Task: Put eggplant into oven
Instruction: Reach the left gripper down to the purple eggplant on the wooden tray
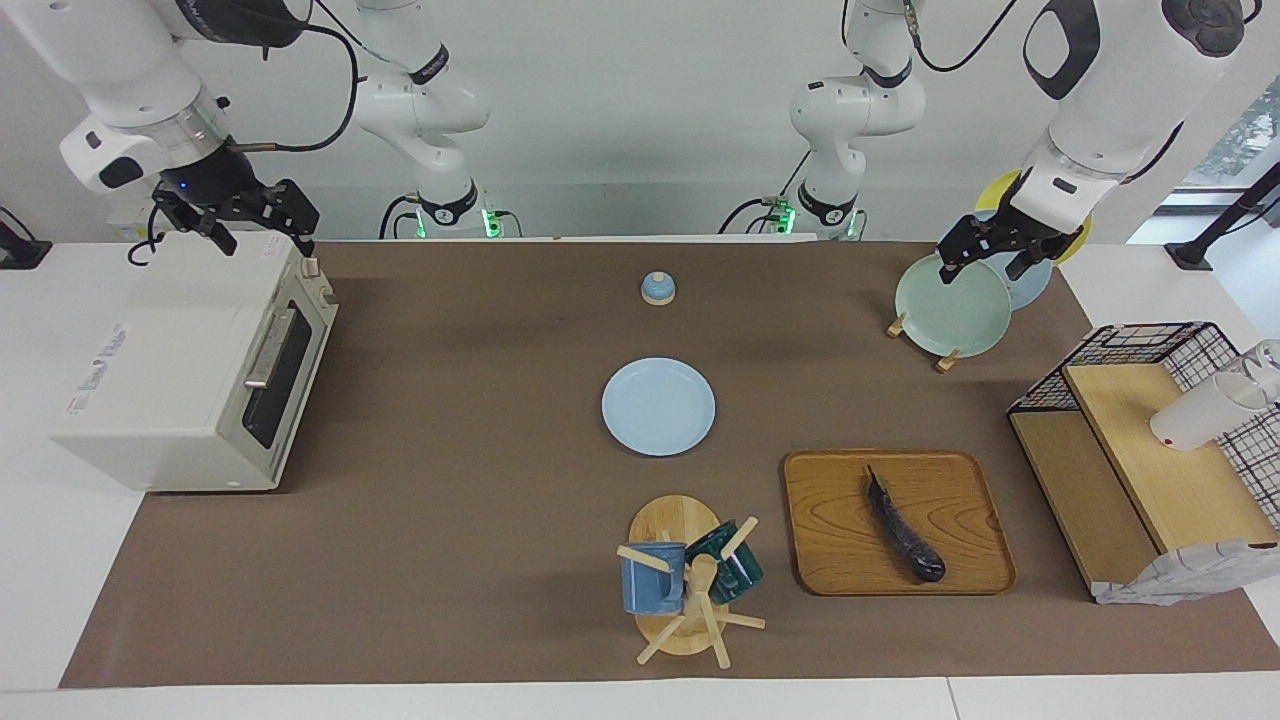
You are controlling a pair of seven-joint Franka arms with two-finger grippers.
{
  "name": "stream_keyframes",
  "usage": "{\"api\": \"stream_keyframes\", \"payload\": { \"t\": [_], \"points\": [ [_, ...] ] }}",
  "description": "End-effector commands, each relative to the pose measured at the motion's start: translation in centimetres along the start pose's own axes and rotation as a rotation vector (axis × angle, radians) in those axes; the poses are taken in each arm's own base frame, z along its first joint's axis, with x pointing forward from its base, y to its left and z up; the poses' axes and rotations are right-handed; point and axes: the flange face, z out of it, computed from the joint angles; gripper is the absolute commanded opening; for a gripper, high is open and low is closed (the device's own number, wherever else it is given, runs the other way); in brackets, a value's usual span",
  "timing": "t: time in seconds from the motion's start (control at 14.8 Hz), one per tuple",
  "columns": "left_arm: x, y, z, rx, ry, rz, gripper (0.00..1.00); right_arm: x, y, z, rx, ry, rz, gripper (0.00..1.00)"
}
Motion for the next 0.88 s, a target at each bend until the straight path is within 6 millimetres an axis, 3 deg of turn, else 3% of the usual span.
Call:
{"api": "stream_keyframes", "payload": {
  "t": [0.0,0.67,0.74,0.81],
  "points": [
    [-0.37,0.19,-0.55,0.024,0.015,0.028,1.00,-0.45,0.02,-0.25,-0.001,0.009,0.011,1.00],
    [-0.18,0.30,-0.01,0.020,0.049,0.018,1.00,-0.32,0.06,0.09,-0.004,0.014,0.004,1.00],
    [-0.02,0.30,0.03,0.019,0.058,0.018,1.00,-0.35,0.08,0.23,-0.003,0.022,-0.001,0.74],
    [0.47,0.33,-0.19,0.017,0.094,0.029,1.00,-0.41,0.17,0.55,-0.003,0.017,-0.001,0.40]
  ]
}}
